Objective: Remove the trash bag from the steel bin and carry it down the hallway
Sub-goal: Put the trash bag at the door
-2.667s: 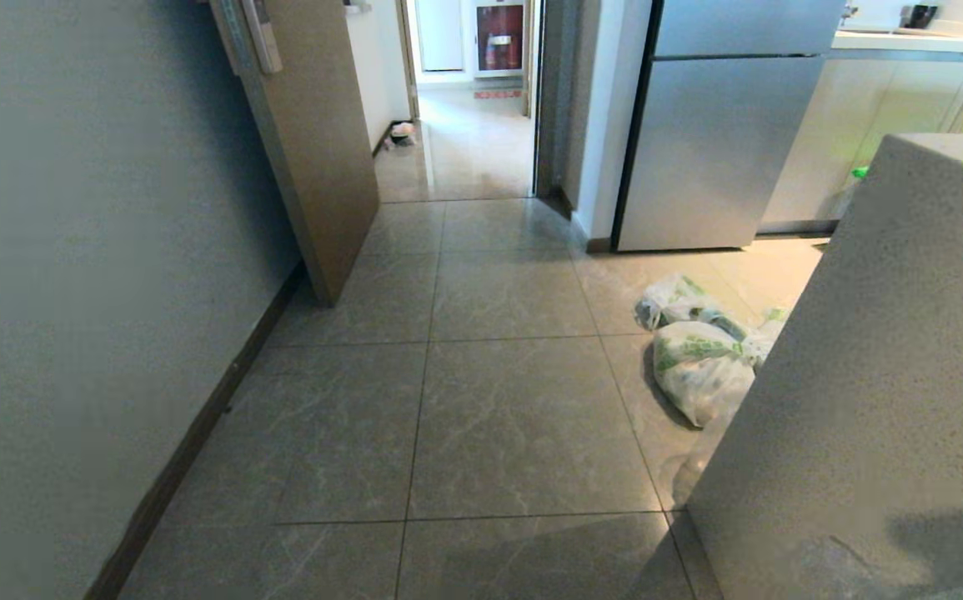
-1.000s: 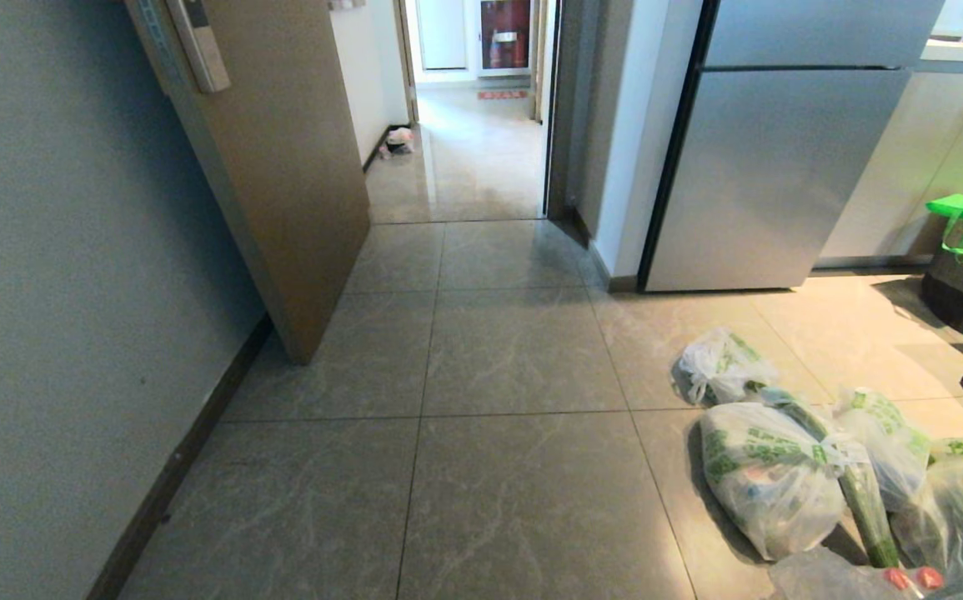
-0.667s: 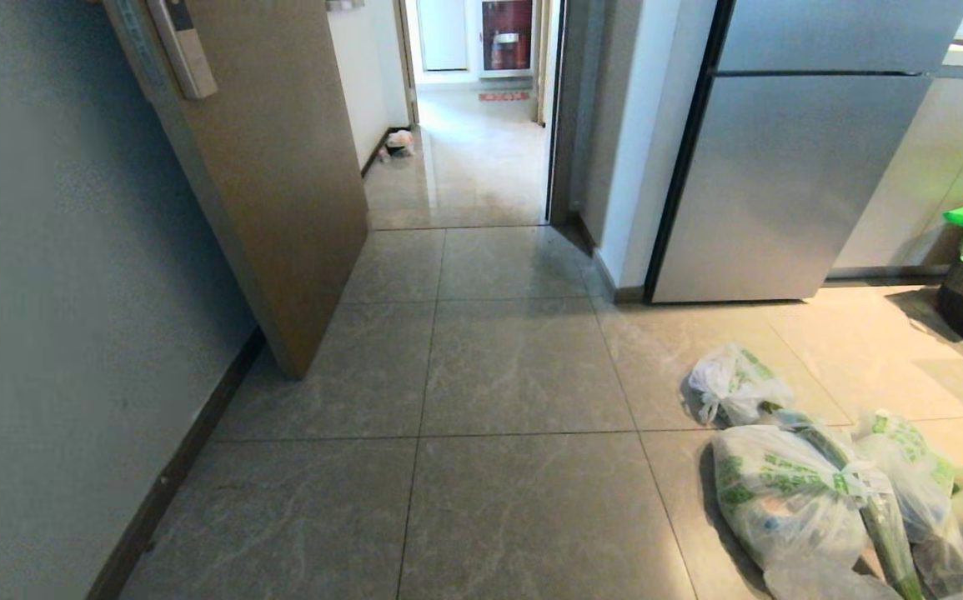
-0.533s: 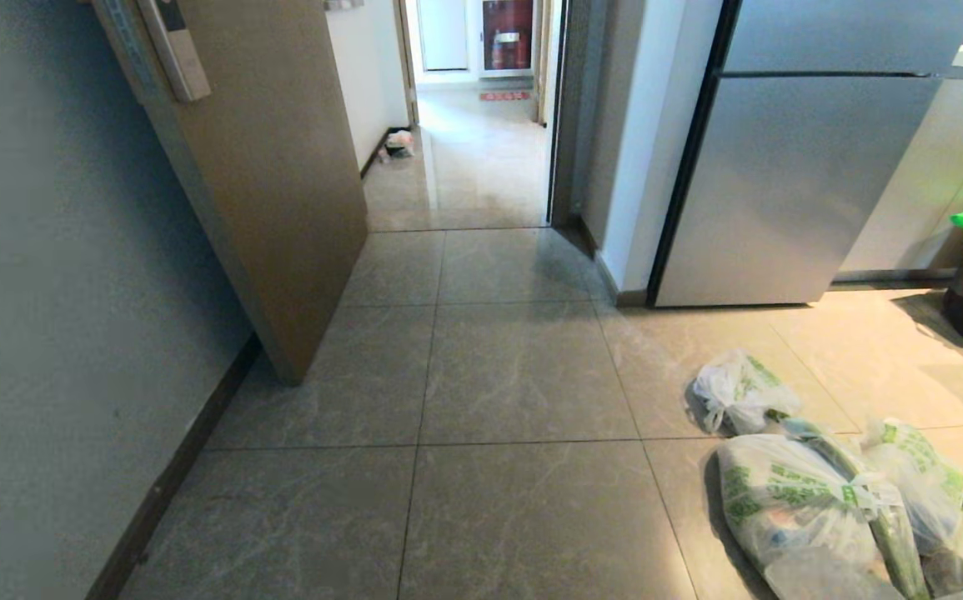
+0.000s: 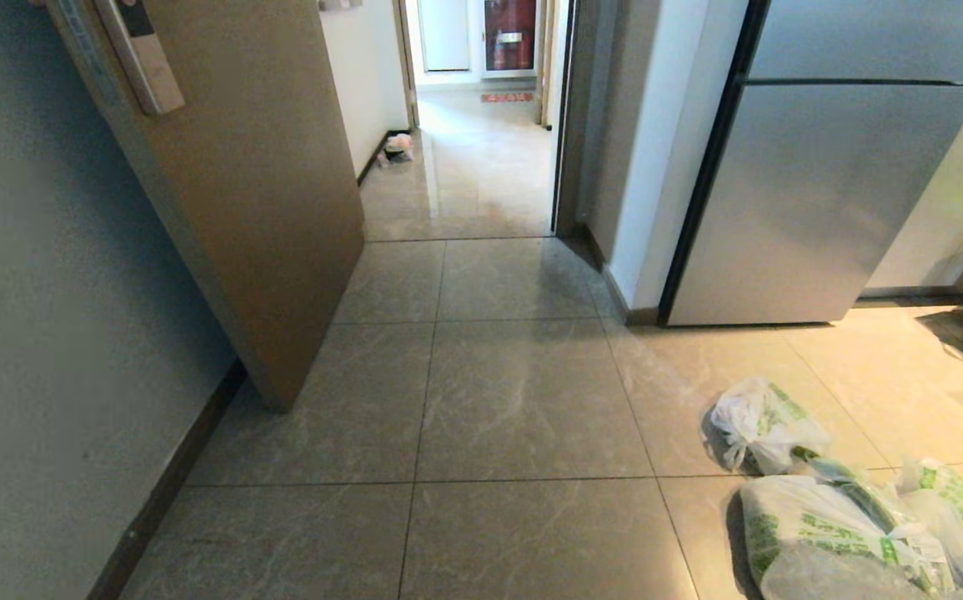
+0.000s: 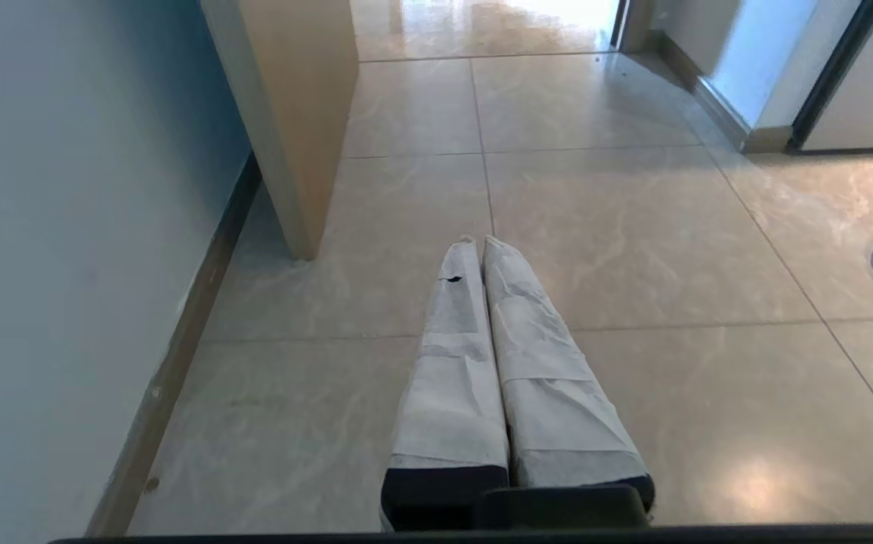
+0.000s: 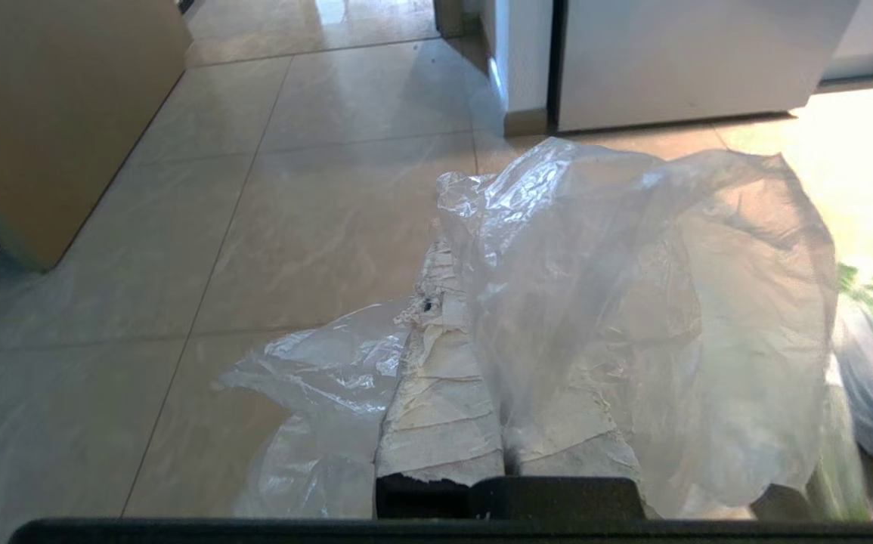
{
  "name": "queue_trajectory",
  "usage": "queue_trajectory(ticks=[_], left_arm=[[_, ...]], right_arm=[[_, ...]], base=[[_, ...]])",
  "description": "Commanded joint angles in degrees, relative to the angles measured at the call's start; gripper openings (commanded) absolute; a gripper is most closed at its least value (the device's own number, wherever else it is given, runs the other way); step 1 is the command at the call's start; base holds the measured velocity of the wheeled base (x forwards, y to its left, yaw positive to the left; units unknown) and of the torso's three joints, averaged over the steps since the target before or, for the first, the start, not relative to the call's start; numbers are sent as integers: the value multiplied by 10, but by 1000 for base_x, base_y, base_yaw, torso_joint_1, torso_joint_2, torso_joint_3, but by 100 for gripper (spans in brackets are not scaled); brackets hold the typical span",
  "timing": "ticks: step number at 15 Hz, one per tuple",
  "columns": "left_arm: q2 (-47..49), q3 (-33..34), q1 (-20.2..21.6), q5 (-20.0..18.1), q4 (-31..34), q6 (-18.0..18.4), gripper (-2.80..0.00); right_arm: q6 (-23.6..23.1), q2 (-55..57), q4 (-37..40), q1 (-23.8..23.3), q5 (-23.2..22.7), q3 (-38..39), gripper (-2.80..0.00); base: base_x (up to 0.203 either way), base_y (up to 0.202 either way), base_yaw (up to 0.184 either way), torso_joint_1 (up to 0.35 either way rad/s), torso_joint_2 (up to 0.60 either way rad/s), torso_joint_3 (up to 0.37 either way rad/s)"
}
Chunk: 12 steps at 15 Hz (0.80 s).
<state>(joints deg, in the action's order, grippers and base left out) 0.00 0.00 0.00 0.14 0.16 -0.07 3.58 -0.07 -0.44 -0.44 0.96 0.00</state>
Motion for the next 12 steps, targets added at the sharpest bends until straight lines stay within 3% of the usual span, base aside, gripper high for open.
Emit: queue_trajectory(ticks=[1, 12], left_arm=[[0, 0, 0, 0, 0, -1, -280], [0, 0, 0, 0, 0, -3, -280]], right_arm=[[0, 1, 0, 0, 0, 1, -280], [0, 1, 0, 0, 0, 1, -280]], base=[[191, 0, 0, -2, -2, 3], [193, 0, 1, 4, 1, 2]])
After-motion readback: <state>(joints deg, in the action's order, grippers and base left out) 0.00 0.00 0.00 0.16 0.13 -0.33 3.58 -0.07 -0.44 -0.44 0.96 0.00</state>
